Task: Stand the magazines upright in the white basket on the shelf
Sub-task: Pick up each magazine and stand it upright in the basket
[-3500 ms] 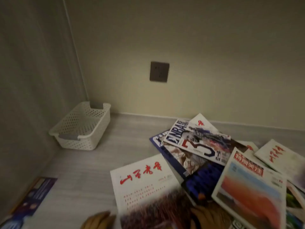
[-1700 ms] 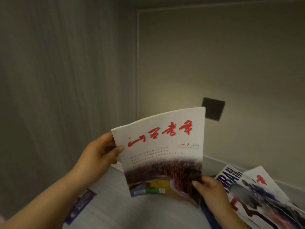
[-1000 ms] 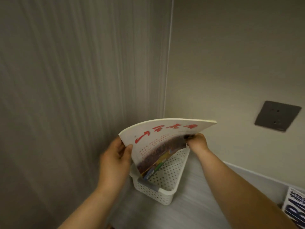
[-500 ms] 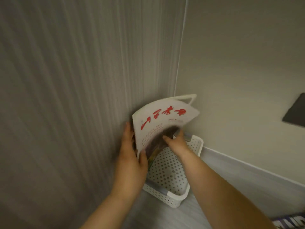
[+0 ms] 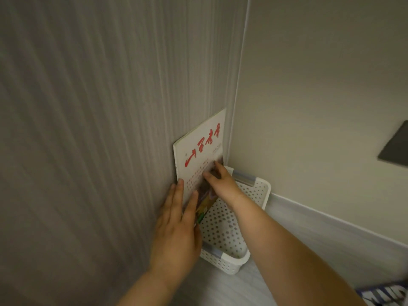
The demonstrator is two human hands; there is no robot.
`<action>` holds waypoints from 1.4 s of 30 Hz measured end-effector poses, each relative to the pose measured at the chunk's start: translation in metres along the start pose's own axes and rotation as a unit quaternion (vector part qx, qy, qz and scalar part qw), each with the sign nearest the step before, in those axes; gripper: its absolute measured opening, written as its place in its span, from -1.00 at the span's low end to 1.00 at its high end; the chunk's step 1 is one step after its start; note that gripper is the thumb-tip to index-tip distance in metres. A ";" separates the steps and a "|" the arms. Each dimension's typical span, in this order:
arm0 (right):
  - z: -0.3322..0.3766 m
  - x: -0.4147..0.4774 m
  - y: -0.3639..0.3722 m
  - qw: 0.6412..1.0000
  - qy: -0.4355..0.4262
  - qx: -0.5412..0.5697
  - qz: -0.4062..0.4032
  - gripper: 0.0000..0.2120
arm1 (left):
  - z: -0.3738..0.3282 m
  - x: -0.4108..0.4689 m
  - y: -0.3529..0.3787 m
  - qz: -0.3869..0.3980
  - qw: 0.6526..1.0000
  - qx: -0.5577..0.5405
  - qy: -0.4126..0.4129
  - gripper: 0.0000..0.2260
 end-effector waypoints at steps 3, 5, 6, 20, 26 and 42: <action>0.006 -0.011 -0.006 1.000 -0.007 -0.021 0.009 -0.42 | 0.004 -0.005 -0.005 0.003 0.999 -0.041 0.000 -0.36; 0.008 -0.022 -0.013 0.999 -0.009 -0.033 0.011 -0.43 | 0.005 -0.009 -0.011 0.012 0.998 -0.061 0.004 -0.38; 0.009 -0.028 -0.018 0.999 -0.008 -0.036 0.004 -0.46 | 0.004 -0.011 -0.014 0.013 0.998 -0.061 0.010 -0.40; -0.064 -0.262 -0.225 0.941 0.033 -0.285 -0.181 -0.75 | -0.145 -0.114 0.005 0.197 0.954 -0.192 0.123 -0.86; -0.127 -0.384 -0.346 0.828 0.192 -0.492 -0.185 -0.56 | -0.221 -0.172 0.066 0.346 0.908 -0.229 0.052 -0.75; -0.199 -0.445 -0.383 0.813 0.219 -0.537 -0.051 -0.36 | -0.337 -0.188 0.171 0.463 0.800 -0.302 -0.232 -0.66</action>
Point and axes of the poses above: each hand's wrist, its own x-axis towards the middle knuckle, its own y-axis out of the palm, z = x × y, the point moved 8 cm from there along x, towards the middle knuckle, and after that the axes turned 8 degrees about -y, right-handed, at the moved point
